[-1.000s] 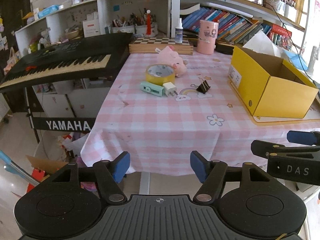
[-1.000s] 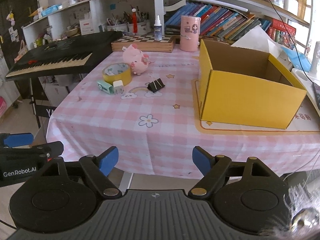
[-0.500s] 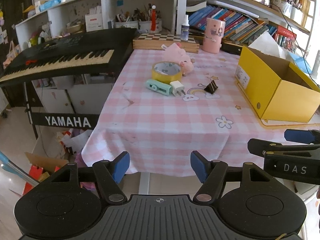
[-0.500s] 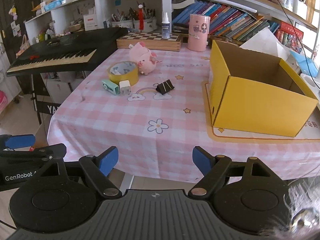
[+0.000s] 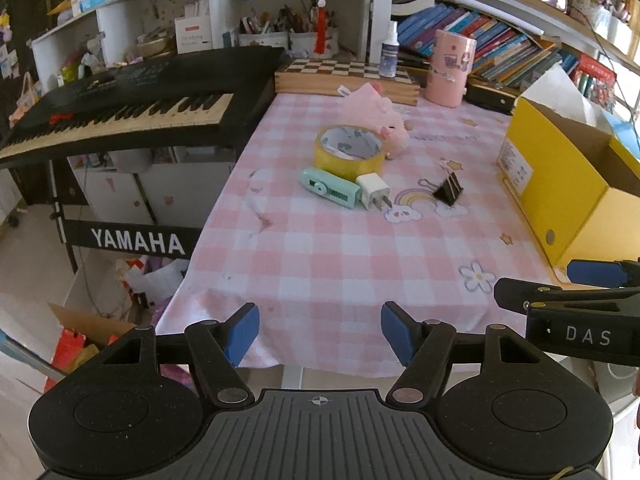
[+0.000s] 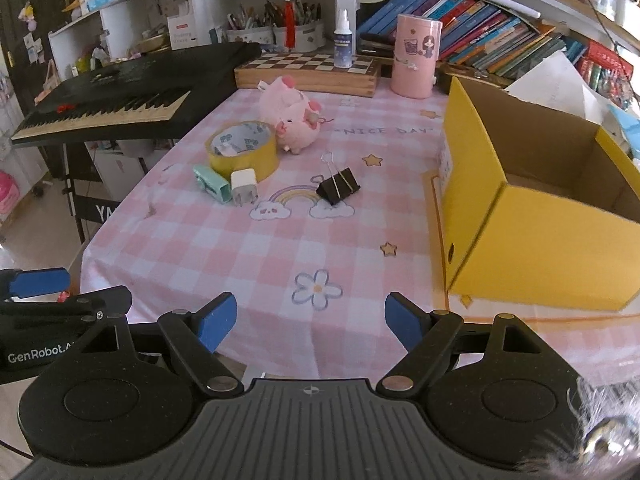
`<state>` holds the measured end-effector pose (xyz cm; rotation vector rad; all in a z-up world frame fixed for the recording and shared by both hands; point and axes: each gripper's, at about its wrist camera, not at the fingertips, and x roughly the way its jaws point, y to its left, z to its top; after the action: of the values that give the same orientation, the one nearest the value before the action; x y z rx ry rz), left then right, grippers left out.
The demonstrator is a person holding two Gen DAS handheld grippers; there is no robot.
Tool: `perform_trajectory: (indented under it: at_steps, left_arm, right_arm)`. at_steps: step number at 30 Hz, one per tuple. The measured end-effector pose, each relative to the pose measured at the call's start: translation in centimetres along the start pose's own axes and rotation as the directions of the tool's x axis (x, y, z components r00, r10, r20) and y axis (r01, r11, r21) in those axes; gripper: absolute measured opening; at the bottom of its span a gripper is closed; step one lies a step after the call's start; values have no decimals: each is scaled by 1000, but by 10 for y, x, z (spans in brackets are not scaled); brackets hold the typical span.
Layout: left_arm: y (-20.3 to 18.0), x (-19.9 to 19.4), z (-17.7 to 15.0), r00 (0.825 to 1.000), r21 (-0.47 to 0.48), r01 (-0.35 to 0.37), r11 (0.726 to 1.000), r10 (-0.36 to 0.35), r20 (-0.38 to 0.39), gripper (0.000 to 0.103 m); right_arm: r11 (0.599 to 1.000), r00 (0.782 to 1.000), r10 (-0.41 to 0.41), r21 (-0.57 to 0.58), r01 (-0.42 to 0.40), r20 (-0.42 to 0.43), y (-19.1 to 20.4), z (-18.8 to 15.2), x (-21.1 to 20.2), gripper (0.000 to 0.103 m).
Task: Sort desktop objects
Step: 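Lower the right gripper around the black binder clip while the left gripper approaches the stapler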
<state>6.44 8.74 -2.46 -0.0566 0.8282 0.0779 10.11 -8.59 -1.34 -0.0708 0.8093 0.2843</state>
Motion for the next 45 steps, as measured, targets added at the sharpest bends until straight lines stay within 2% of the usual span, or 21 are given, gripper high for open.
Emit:
perform_trajectory:
  at_steps: [16,22,32,45]
  left_arm:
    - [-8,53,54,998,-54,-61,997,60,-12,69]
    - [-10,70,67,997,-63,-81,995,79,-26,69]
    - [-11,93,82,993,-80,-104,991,100,-56,69]
    - [-12,119,97,994,-97,-99,990,93,-64,68]
  right_arm:
    - [997,998,47,-62,-50,-38,-21,58,66,80]
    - [997,998,41,-68,-44,-45,-25,75,93,77]
    - [994,997,14,-110,-22,-77,-28,90,142,72]
    - [992,994,39,-116,-51,-102,-32,99,162,61]
